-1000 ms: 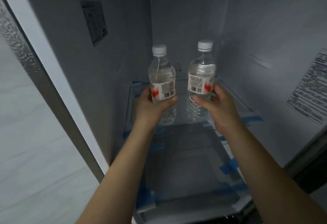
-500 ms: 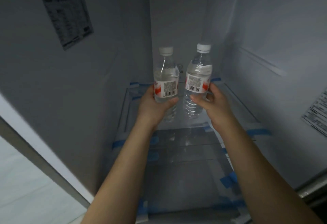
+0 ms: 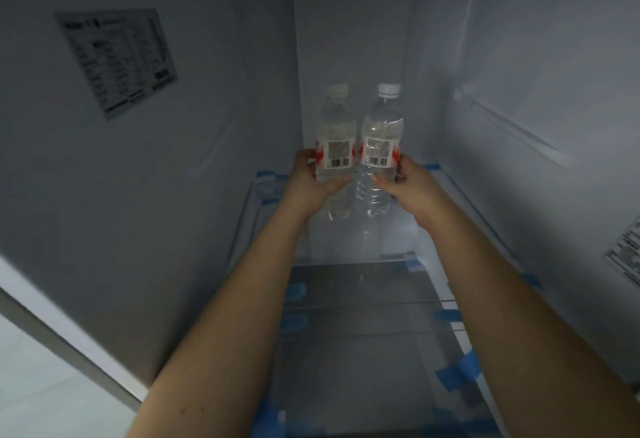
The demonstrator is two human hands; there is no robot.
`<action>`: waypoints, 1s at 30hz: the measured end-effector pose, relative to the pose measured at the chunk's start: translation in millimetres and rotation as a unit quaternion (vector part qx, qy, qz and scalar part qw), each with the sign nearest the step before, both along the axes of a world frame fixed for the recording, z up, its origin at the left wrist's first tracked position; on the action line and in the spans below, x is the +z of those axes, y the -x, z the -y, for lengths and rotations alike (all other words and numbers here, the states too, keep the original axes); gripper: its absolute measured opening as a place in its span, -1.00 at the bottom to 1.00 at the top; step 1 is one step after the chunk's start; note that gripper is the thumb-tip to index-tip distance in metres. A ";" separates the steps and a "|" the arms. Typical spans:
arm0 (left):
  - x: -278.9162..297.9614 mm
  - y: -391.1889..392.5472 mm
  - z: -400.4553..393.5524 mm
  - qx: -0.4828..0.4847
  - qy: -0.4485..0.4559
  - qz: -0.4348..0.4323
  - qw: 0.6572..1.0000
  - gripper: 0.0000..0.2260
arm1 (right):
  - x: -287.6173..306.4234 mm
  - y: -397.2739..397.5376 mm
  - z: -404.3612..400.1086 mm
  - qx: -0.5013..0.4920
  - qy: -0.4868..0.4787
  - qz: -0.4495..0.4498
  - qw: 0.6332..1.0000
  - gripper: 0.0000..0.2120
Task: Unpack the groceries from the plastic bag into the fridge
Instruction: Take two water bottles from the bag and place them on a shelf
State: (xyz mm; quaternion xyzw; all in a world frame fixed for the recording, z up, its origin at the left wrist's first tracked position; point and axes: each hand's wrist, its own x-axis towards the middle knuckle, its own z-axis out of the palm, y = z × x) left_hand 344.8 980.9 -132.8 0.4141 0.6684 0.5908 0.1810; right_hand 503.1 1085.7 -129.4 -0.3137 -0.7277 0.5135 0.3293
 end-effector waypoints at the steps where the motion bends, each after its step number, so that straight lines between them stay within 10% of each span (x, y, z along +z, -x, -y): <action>1: -1.4 3.0 -3.4 -0.010 0.006 0.000 1.000 -0.34 | 0.7 2.6 -2.0 0.007 0.001 0.007 1.000 -0.47; 15: -19.1 3.5 -8.9 -0.023 0.009 0.001 1.000 -0.33 | 3.2 -0.4 -3.4 0.035 -0.002 0.074 0.997 -0.47; 25: -25.0 -34.7 20.4 0.052 -0.029 -0.024 0.998 -0.62 | -22.3 1.3 30.4 -0.082 -0.139 0.311 0.937 -0.51; 30: -24.8 -53.8 53.6 0.038 0.157 -0.128 0.979 -0.44 | -15.5 -23.2 61.7 -0.084 -0.180 0.370 0.907 -0.46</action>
